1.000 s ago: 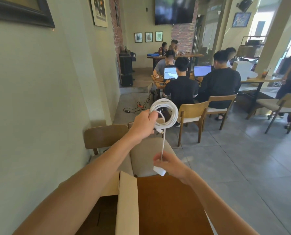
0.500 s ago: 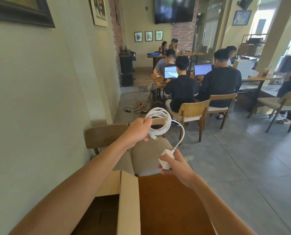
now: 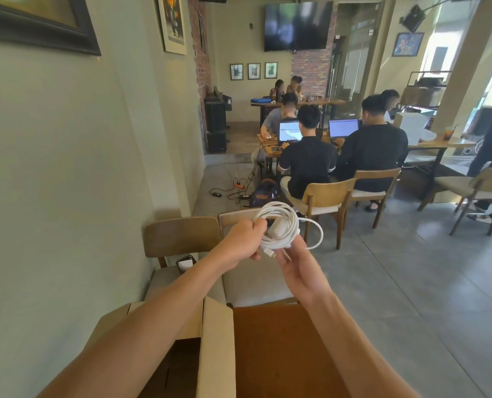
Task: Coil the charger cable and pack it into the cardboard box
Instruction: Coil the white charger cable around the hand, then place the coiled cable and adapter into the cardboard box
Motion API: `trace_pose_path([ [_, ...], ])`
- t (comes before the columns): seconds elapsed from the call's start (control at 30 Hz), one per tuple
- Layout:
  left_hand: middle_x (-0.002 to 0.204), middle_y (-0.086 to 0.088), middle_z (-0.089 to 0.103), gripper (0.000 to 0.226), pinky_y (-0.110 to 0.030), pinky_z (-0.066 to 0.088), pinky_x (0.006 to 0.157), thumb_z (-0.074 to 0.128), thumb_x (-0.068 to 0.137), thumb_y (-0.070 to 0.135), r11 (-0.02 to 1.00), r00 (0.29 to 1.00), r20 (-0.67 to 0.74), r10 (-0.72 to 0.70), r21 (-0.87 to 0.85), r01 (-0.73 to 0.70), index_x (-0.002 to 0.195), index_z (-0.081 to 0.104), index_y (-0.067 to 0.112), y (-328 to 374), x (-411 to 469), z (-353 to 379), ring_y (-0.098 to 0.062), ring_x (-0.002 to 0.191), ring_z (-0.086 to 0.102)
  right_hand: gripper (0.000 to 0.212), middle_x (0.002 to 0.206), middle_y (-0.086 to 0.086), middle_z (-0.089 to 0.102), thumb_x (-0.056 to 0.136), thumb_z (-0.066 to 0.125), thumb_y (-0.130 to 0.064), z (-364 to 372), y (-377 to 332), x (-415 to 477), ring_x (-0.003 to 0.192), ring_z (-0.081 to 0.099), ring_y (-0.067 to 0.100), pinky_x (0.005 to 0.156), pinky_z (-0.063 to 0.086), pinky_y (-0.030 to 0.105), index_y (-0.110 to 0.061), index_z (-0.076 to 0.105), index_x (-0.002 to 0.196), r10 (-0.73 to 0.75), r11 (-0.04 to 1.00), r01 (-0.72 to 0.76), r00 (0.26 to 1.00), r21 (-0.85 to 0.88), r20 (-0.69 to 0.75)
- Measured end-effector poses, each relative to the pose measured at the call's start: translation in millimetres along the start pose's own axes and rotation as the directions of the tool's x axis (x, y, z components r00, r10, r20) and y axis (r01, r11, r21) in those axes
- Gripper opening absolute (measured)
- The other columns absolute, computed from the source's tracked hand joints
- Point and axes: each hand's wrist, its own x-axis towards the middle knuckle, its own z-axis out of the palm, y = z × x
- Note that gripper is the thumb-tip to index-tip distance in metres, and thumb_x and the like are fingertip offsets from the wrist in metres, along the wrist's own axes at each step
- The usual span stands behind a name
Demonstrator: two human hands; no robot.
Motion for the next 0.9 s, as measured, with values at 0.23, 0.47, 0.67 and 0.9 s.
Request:
trace_pose_path([
  [0.23,0.070,-0.007,0.067,0.043,-0.025,0.053,0.047,0.040,0.106,0.040,0.999,1.000,0.026,0.016,-0.032,-0.015,0.091,0.064,0.008,4,2,8,-0.010,0.052,0.063,0.044,0.136,0.013,0.062,0.107,0.054,-0.023,-1,10,-6,0.112,0.061,0.025,0.094,0.055,0.034,-0.007,0.053,0.148,0.128,0.985,-0.132,0.991,0.110,0.044],
  [0.47,0.062,0.010,0.068,0.046,-0.023,0.052,0.049,0.039,0.105,0.054,0.993,0.986,0.160,0.055,-0.113,-0.037,0.095,0.068,0.020,-6,-9,1,-0.003,0.054,0.063,0.040,0.115,0.008,0.060,0.104,0.056,-0.021,-9,8,-11,0.083,0.056,0.012,0.074,0.054,0.024,-0.007,0.055,0.141,0.199,0.968,-0.216,0.970,0.126,0.137],
  [0.67,0.063,0.004,0.053,0.062,-0.024,0.050,0.049,0.033,0.101,0.066,0.979,0.986,0.159,-0.054,-0.184,0.083,0.095,0.068,0.015,-21,-17,-9,-0.004,0.049,0.053,0.033,0.114,0.017,0.062,0.098,0.060,-0.008,-3,15,-6,0.083,0.067,0.015,0.076,0.061,0.026,-0.002,0.065,0.130,0.262,0.933,-0.293,0.951,0.210,0.163],
  [0.9,0.063,-0.006,0.063,0.078,-0.023,0.047,0.043,0.019,0.103,0.064,0.988,0.977,-0.152,-0.150,0.015,0.154,0.098,0.068,0.004,-55,-40,-36,-0.009,0.047,0.058,0.064,0.135,0.020,0.054,0.091,0.068,-0.042,33,43,-2,0.114,0.055,0.033,0.088,0.055,0.039,-0.007,0.055,0.143,0.414,0.884,-0.455,0.869,0.106,0.272],
])
